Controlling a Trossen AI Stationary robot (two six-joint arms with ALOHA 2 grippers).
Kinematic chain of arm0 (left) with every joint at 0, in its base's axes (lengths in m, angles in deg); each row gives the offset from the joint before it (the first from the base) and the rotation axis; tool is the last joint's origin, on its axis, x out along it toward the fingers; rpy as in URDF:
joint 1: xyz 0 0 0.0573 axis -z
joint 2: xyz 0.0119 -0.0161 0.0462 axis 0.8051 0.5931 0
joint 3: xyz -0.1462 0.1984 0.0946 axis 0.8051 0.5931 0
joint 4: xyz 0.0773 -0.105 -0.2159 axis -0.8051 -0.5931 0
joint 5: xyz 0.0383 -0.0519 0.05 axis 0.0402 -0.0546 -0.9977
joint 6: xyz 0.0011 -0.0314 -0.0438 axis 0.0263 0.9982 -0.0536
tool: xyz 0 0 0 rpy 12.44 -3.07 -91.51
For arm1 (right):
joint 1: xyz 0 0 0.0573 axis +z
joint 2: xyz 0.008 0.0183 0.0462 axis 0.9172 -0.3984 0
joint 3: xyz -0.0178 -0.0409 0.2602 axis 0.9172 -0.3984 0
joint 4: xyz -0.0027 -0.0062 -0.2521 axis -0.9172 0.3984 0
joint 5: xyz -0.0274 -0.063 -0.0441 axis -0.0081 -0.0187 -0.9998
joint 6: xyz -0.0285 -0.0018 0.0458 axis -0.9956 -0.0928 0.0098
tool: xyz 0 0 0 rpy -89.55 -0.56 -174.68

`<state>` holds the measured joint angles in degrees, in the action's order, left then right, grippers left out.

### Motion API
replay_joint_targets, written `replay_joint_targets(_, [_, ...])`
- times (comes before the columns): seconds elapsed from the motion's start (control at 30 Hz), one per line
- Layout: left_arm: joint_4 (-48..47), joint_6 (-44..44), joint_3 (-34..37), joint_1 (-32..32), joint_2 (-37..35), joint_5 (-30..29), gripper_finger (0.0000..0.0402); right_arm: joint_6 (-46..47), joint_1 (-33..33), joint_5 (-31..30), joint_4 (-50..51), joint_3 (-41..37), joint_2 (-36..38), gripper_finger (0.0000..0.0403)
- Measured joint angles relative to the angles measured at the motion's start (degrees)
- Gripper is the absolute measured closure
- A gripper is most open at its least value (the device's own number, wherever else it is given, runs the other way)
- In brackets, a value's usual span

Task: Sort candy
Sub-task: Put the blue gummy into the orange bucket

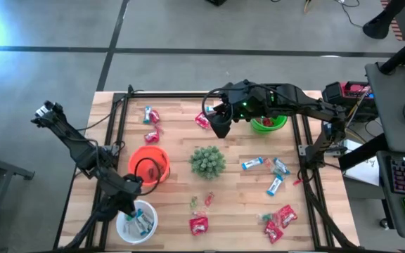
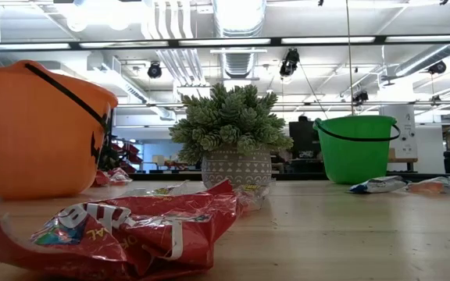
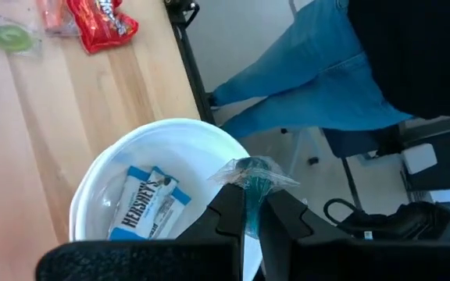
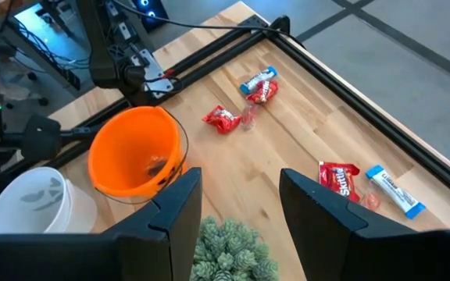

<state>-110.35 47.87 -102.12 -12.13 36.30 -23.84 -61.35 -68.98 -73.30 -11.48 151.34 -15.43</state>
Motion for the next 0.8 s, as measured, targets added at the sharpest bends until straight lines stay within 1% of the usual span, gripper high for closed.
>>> replay_joint_targets(0.07, [1.10,-0.14,-0.09,-0.01,0.00,-0.75,0.0401,0.02,0.00,0.01,0.07,0.00,0.00,0.0240])
replay_joint_targets(0.2, [-1.11,-3.41,-2.06,-0.28,-0.14,-5.58,0.0401,-0.04,0.02,0.05,0.11,0.01,-0.02,0.0243])
replay_joint_targets(0.27, [-6.44,-5.33,-3.89,-1.10,-0.32,-10.56,0.0401,-0.11,0.02,0.06,0.11,0.02,-0.04,0.0243])
replay_joint_targets(0.33, [-13.98,-6.67,-6.10,-2.21,-0.33,-16.76,0.0401,-0.37,0.02,0.08,0.13,0.02,-0.04,0.0243])
replay_joint_targets(0.4, [-21.28,-6.98,-8.09,-3.41,-0.44,-22.97,0.0401,-1.11,0.02,0.10,0.11,0.02,-0.04,0.0243])
replay_joint_targets(0.47, [-26.07,-7.09,-9.75,-4.76,-0.86,-27.51,0.0401,-1.64,0.03,0.12,0.13,0.02,-0.04,0.0243])
replay_joint_targets(0.57, [-30.01,-7.33,-11.39,-6.74,-1.84,-29.97,0.0401,-1.92,0.04,0.15,0.16,0.02,-0.04,0.0243])
replay_joint_targets(0.8, [-33.19,-8.73,-11.67,-10.37,-3.96,-30.61,0.0401,-2.42,0.04,0.14,1.55,0.02,-0.03,0.0243])
